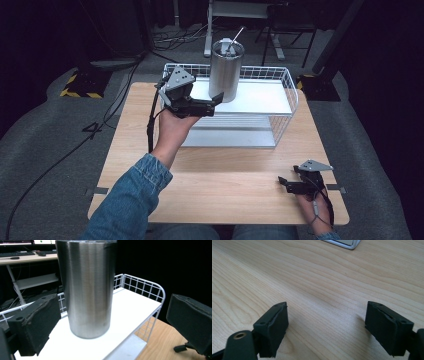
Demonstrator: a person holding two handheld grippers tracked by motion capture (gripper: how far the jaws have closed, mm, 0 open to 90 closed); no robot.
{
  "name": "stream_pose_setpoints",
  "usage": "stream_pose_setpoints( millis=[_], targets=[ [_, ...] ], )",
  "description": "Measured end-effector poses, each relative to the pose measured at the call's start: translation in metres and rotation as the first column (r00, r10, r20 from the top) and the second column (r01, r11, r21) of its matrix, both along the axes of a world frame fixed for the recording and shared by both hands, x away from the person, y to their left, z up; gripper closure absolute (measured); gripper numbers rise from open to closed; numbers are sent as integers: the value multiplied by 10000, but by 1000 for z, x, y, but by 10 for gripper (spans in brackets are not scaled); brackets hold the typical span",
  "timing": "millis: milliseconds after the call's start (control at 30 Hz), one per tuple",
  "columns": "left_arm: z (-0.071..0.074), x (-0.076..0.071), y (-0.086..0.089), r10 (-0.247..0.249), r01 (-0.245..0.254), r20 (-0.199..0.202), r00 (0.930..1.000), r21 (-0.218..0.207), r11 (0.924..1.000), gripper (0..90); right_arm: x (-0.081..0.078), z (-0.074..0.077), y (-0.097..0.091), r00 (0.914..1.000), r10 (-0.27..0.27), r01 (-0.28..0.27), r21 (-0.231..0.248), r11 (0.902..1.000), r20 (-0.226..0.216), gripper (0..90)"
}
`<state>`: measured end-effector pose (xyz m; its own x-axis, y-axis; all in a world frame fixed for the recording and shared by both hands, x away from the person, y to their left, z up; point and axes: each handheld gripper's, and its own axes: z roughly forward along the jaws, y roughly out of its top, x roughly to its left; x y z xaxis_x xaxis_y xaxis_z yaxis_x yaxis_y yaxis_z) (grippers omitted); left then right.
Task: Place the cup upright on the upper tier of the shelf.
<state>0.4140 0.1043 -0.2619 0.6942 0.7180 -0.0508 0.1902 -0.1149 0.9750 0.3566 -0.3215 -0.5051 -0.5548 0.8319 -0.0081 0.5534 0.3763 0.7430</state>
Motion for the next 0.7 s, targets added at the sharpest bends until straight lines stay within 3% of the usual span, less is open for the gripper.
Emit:
stream_pose_setpoints(
  millis=[333,700],
  targets=[
    [-7,-33,13,-180,176,147,9997,280,9995,0,1,0,0,10000,38,-38,1,10000,-52,184],
    [-26,-57,26,-361,374,-265,9990,486,9981,0,1,0,1,10000,-73,73,-8,10000,-26,177]
  ],
)
